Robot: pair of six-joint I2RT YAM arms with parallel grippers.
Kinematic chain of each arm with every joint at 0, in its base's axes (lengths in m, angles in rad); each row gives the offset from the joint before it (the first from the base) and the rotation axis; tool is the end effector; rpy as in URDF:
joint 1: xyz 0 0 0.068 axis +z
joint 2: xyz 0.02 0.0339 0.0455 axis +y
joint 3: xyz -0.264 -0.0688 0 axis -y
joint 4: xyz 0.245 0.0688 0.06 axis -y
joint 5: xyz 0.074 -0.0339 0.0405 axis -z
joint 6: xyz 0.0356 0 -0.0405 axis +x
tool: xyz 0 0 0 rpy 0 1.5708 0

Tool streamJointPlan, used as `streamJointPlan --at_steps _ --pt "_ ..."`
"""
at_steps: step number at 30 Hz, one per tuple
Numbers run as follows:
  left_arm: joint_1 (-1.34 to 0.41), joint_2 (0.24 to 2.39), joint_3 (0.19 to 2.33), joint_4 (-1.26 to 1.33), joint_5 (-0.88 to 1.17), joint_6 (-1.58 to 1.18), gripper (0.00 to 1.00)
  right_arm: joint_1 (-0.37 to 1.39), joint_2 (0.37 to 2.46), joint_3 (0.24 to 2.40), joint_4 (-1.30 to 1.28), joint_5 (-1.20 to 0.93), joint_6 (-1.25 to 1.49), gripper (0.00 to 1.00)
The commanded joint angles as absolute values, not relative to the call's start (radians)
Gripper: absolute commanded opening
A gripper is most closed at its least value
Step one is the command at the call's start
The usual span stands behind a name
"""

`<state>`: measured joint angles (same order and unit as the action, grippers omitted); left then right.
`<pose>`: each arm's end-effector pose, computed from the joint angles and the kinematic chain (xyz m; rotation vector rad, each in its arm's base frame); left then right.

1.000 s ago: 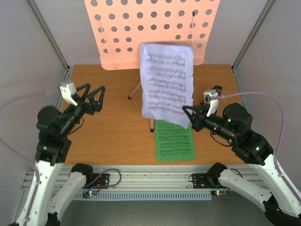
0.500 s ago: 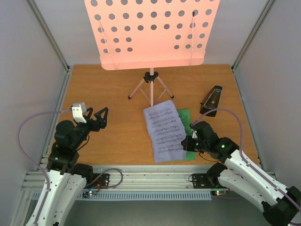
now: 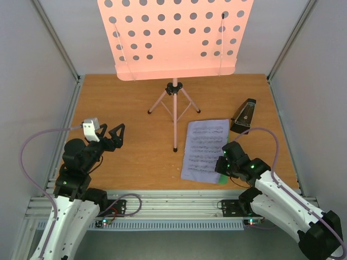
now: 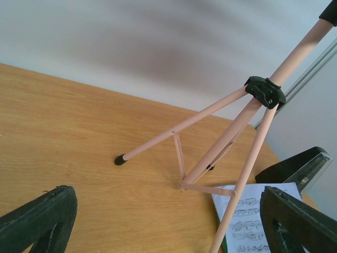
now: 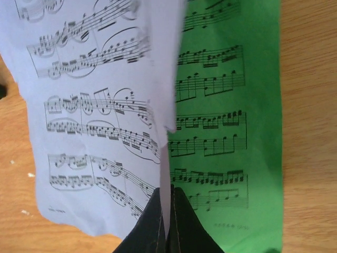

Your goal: Pack up the instrument practice props

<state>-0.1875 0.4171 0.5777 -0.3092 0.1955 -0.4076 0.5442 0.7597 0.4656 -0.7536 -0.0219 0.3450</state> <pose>0.1152 -0.0289 0.3027 -0.0452 1.7541 -0.6055 0.1153 0.0707 0.1868 -0.2722 2.6451 0.3324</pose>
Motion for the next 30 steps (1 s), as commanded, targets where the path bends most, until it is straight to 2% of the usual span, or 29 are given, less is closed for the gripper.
streamJointPlan --at_steps 1,3,4,10,14,16,18,23,30 --pt "-0.19 0.416 0.564 -0.288 0.222 -0.416 0.96 0.54 0.801 0.465 -0.749 0.063 0.363 0.01" --pt "-0.19 0.427 0.559 -0.277 0.248 -0.426 0.95 0.54 0.824 0.474 -0.744 0.077 0.356 0.02" --pt "-0.19 0.432 0.553 -0.266 0.266 -0.433 0.94 0.54 0.833 0.479 -0.745 0.085 0.35 0.06" --pt "-0.191 0.463 0.5 -0.163 0.357 -0.475 0.87 0.54 0.785 0.532 -0.801 0.165 0.328 0.48" --pt "-0.192 0.468 0.498 -0.152 0.371 -0.474 0.87 0.54 0.666 0.593 -0.845 0.249 0.302 0.71" --pt "-0.193 0.468 0.498 -0.146 0.375 -0.472 0.87 0.54 0.605 0.61 -0.796 0.233 0.257 0.83" --pt "-0.193 0.469 0.496 -0.145 0.371 -0.468 0.87 0.54 0.576 0.621 -0.711 0.169 0.189 0.9" --pt "-0.193 0.457 0.47 -0.132 0.37 -0.47 0.87 0.559 0.647 0.635 -0.486 0.051 0.061 0.92" --pt "-0.193 0.404 0.447 -0.142 0.387 -0.446 0.88 0.669 0.908 0.684 -0.178 0.054 -0.091 0.76"
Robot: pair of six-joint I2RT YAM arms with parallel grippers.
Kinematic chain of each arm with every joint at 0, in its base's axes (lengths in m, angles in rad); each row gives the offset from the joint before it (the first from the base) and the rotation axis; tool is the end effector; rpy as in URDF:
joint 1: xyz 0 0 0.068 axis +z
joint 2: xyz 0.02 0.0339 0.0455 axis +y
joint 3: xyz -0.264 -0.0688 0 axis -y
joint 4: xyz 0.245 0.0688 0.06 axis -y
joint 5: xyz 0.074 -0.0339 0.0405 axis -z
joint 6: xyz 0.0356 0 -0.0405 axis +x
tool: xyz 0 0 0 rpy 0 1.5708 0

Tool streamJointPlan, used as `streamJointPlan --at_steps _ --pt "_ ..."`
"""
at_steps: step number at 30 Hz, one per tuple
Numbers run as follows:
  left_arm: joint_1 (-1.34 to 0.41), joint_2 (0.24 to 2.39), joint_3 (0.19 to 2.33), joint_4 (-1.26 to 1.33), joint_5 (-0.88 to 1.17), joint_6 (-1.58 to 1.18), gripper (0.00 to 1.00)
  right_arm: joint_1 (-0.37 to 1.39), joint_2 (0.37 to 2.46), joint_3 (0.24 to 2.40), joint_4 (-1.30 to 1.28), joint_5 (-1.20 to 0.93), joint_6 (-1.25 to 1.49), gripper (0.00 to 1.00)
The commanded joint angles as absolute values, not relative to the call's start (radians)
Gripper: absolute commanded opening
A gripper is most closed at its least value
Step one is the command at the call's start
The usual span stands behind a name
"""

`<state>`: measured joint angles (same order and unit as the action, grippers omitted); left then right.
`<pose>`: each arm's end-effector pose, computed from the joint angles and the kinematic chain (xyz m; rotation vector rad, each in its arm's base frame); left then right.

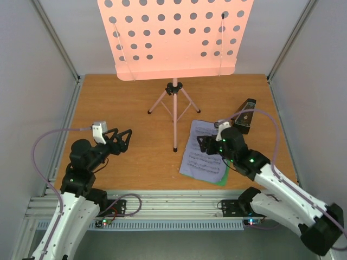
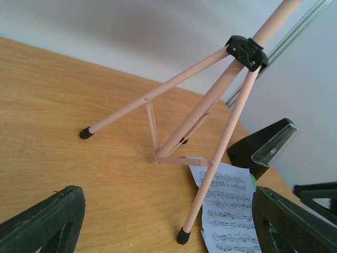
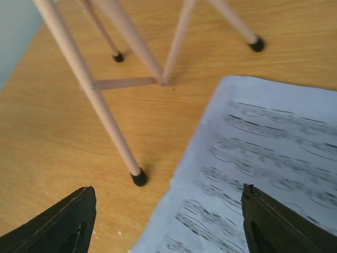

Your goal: Pack up the instrument practice props

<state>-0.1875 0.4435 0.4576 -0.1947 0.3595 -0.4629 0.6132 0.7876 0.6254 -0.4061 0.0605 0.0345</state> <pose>0.1266 -0.0368 0.2710 0.0229 1.8064 -0.7834 0.1464 0.1004 0.2613 -0.5804 2.0747 0.3138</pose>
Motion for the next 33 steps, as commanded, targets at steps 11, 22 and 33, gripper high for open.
streamJointPlan --at_steps 11,22,33 --pt "-0.195 0.375 0.413 -0.122 0.422 -0.446 0.87 0.784 1.347 0.846 0.12 0.133 -0.17 0.62" --pt "-0.195 0.38 0.398 -0.097 0.435 -0.447 0.88 0.787 1.541 0.959 0.235 0.199 -0.217 0.36" --pt "-0.195 0.396 0.383 -0.069 0.441 -0.447 0.87 0.788 1.521 0.956 0.193 0.094 -0.187 0.02"
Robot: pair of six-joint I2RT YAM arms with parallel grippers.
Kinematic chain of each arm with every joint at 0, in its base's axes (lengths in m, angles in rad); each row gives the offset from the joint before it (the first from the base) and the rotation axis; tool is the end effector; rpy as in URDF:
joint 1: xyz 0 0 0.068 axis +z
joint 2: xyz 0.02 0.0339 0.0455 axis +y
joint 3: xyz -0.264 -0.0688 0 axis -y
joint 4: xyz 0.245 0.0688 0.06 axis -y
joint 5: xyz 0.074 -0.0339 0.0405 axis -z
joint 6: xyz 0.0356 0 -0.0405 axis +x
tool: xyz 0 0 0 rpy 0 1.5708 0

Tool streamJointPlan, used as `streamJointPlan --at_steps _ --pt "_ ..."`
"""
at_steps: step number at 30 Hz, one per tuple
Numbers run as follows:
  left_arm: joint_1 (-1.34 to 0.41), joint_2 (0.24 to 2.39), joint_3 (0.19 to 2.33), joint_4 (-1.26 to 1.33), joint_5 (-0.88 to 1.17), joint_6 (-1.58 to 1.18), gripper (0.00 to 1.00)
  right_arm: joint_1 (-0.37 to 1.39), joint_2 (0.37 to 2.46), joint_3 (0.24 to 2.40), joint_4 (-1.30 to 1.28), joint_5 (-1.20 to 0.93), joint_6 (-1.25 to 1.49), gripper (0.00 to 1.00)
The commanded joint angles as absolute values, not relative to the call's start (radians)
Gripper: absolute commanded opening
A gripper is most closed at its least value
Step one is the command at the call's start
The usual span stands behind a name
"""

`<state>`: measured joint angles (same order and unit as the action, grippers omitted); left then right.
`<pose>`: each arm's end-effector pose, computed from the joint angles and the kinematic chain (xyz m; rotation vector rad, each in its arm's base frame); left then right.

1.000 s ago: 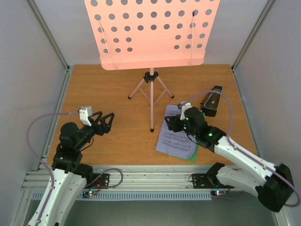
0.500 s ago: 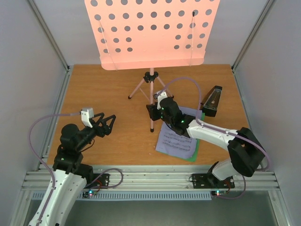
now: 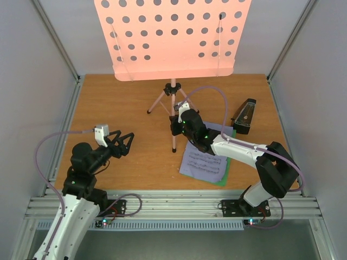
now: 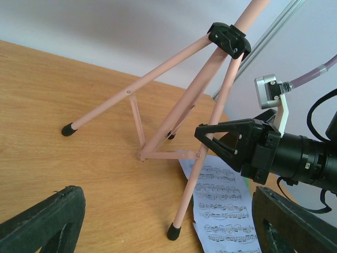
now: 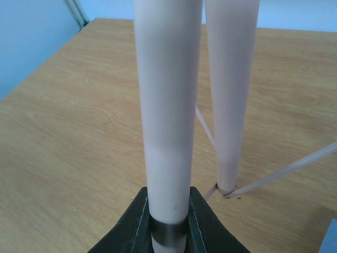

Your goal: Pack up the instrument practice props

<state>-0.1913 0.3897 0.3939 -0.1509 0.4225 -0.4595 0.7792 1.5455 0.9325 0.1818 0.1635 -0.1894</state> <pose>0.1208 -0.0383 0.2593 0.0870 1.7763 -0.8378 0.2512 0.2400 0.2399 -0.8381 1.8185 0.2156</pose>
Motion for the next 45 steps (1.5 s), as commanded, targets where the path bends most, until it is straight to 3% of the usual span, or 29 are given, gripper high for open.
streamJointPlan --at_steps 1,11,20,34,41,45 --pt "-0.195 0.397 0.38 -0.06 0.443 -0.446 0.87 0.788 1.513 0.95 0.189 0.079 -0.179 0.01" --pt "-0.228 0.486 0.289 0.309 0.481 -0.45 0.84 0.797 1.423 0.895 0.133 -0.101 -0.139 0.01" --pt "-0.363 0.548 0.292 0.418 0.474 -0.236 0.84 0.81 1.354 0.815 0.098 -0.244 -0.202 0.01" --pt "-0.599 0.765 0.34 0.695 0.228 0.308 0.82 0.822 1.316 0.773 0.058 -0.256 -0.222 0.01" --pt "-0.612 0.935 0.38 0.893 0.223 0.49 0.83 0.822 1.325 0.781 0.061 -0.255 -0.225 0.01" --pt "-0.612 1.016 0.45 0.893 0.235 0.549 0.78 0.822 1.325 0.781 0.063 -0.251 -0.225 0.01"
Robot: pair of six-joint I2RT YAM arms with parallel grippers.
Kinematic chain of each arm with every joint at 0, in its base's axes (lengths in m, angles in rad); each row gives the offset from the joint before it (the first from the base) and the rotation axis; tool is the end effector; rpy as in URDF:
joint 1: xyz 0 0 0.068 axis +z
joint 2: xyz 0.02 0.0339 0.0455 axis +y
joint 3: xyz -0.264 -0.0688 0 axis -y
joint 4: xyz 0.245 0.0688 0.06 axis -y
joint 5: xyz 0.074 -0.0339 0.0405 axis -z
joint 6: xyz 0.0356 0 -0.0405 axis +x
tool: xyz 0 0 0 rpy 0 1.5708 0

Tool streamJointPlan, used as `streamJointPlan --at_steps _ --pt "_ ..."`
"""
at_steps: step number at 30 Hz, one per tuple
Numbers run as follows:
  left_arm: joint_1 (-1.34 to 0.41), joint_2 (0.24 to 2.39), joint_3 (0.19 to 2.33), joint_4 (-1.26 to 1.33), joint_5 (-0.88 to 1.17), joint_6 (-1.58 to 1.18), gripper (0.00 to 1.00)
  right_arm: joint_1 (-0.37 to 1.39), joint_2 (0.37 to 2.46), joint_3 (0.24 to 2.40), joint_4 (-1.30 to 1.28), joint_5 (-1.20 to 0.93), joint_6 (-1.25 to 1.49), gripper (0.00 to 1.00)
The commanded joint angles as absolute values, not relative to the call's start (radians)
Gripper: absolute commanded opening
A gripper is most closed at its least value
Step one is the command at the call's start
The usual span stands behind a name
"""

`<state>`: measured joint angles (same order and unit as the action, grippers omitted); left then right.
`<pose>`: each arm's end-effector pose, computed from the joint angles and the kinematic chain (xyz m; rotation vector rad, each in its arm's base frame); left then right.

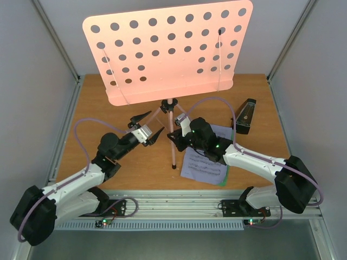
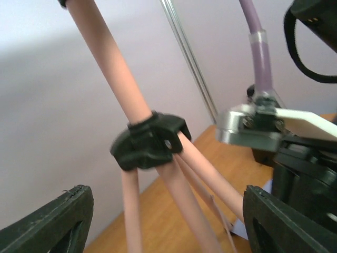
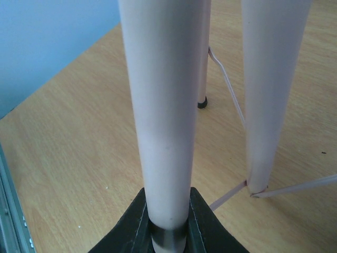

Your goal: Pack up the instrument practice props

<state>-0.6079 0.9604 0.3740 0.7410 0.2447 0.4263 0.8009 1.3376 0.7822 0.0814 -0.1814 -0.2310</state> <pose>0.1701 -0.1288 0.2609 0.8756 1.1288 -0.3229 0.2013 0.2169 0.2424 -1.1249 1.7494 0.5379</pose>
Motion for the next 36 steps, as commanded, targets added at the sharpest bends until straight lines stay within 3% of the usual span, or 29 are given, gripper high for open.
streamJointPlan --at_steps 1,6,16,36 --pt "-0.612 1.029 0.461 0.895 0.237 0.558 0.76 0.822 1.326 0.781 0.064 -0.252 -0.225 0.01" --pt "-0.612 1.067 0.529 0.788 0.262 0.625 0.64 0.822 1.333 0.788 0.07 -0.251 -0.224 0.01" --pt "-0.612 1.079 0.594 0.606 0.272 0.714 0.54 0.822 1.353 0.799 0.083 -0.261 -0.216 0.01" --pt "-0.647 1.159 0.644 0.56 0.219 0.791 0.44 0.822 1.364 0.805 0.082 -0.259 -0.212 0.01"
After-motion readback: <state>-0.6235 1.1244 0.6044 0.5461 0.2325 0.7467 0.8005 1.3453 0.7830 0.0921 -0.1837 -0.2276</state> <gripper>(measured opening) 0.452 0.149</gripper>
